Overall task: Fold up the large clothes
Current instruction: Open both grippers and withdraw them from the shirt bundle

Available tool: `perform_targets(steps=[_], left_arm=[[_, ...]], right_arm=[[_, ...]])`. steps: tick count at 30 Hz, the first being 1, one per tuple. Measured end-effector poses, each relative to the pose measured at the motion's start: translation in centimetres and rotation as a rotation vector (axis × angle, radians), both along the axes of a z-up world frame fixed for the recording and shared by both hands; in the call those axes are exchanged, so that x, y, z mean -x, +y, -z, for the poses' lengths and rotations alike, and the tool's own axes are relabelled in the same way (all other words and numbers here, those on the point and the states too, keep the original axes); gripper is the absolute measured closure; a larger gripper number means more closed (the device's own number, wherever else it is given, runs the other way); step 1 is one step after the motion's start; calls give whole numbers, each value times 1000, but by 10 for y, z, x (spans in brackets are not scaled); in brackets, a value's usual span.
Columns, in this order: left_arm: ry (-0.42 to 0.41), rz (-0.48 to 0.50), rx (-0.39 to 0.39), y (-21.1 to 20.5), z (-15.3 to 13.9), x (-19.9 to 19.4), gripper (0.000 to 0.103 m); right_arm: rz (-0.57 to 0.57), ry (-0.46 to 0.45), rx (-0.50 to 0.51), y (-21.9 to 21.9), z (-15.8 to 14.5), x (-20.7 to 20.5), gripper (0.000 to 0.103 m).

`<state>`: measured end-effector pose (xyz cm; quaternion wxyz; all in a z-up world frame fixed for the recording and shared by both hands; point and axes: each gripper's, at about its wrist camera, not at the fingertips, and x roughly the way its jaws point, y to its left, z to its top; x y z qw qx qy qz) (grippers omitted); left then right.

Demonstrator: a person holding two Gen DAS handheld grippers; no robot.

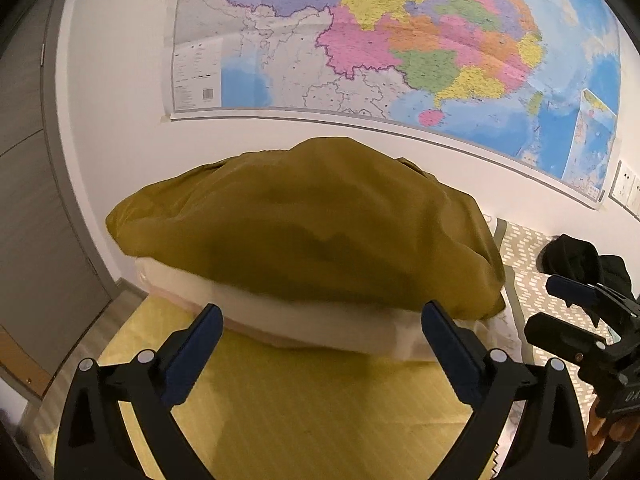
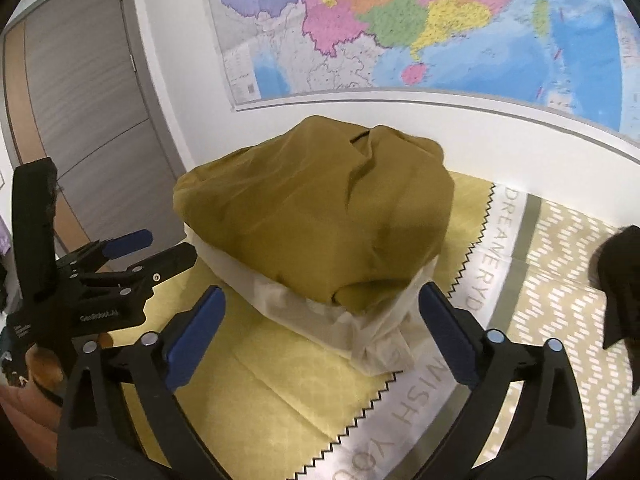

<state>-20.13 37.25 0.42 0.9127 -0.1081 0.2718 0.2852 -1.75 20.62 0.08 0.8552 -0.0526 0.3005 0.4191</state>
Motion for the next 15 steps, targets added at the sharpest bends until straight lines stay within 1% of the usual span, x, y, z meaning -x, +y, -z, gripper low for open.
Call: perform_targets(steps=[3,15], left_arm=[[9,-8,-10,-10,1,2,7],[11,-44,13,-31,3,13,7]], right_arm=[[4,0,-1,-6,3,7,6],[1,-23,16,-15,6,33,6]])
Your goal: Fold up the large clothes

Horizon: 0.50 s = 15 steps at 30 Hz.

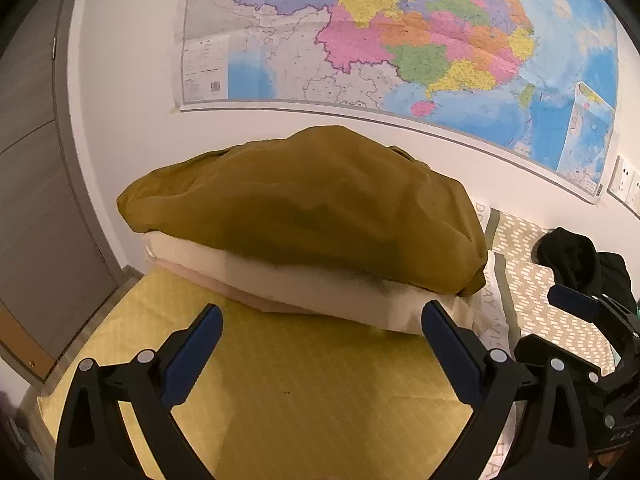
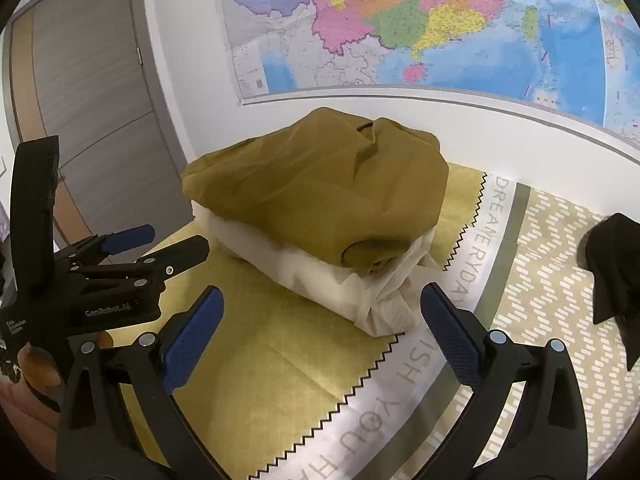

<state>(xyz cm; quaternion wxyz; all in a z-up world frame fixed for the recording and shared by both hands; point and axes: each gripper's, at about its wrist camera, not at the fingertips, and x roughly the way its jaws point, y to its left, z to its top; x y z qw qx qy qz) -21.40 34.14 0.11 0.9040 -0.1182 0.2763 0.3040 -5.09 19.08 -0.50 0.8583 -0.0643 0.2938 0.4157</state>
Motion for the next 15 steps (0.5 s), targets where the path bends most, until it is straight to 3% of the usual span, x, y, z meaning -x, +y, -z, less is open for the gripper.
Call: perform_targets(steps=[15], left_arm=[[7,-9,-12,-21,-2,10,7]], right_arm=[[7,-27,5,-10,-3,16,6]])
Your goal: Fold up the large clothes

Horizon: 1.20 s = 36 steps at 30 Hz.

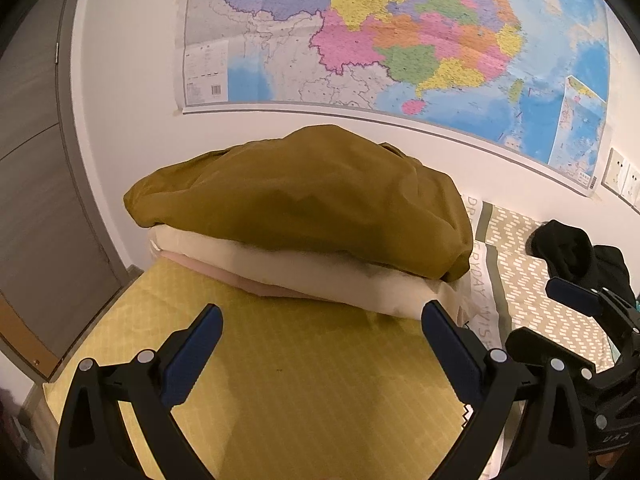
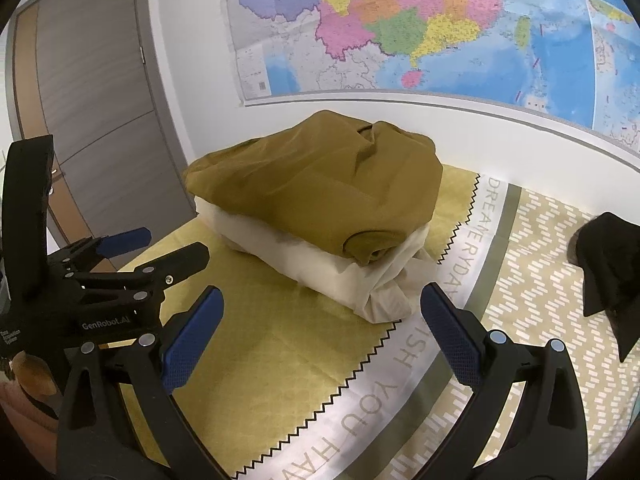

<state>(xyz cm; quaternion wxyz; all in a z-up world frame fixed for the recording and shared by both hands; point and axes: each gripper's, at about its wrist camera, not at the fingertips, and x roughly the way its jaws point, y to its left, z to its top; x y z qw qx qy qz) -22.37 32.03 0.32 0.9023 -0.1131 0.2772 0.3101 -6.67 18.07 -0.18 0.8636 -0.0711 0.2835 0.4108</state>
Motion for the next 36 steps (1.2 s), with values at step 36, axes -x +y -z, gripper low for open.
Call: perform_targets(steps=[36], left_arm=[[12,-17,-2,-7,2,8,7]], right_arm=[[-15,2,-13,-3,-1,10,6]])
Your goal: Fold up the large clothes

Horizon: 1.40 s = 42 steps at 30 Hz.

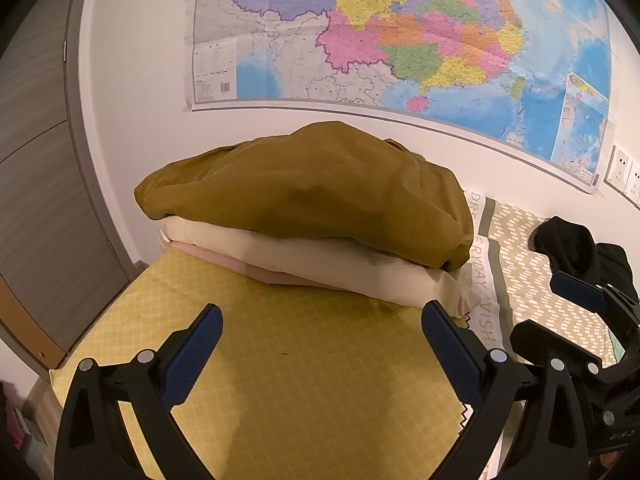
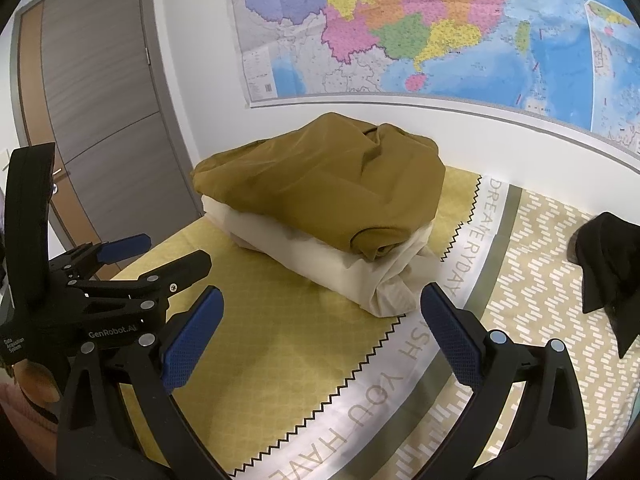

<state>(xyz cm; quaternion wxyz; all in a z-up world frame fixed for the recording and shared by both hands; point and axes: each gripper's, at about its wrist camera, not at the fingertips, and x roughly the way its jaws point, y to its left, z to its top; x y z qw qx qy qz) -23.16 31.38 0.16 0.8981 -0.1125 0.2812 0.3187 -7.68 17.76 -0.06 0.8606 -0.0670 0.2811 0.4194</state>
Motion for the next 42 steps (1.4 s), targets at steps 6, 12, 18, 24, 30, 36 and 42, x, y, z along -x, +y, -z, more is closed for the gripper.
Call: perform_targets(steps=[6,12,18,24,30,36,42], left_arm=[[0,-4,-2,-1,0,0,7],[5,0,-1,0,0,-1,7],[8,3,-1,-1,1,-3,7],[10,5,2,0,1,-3,7],[11,2,3,0,3,-3,7],[12,4,3,0,4,-3,7],[12,4,4,0,4,-3,7]], right_arm=[[-5,0,-1,1,0,0,6],[-5,3,-2,1,0,0,6],[-7,5,-2,1,0,-1,6],[-9,4,-2,1,1,-1,6],[-9,9,-3,1,2,-1,6],[-11,10,-1,1,2,-1,6],[-10,11,-1,2,3,0,6]])
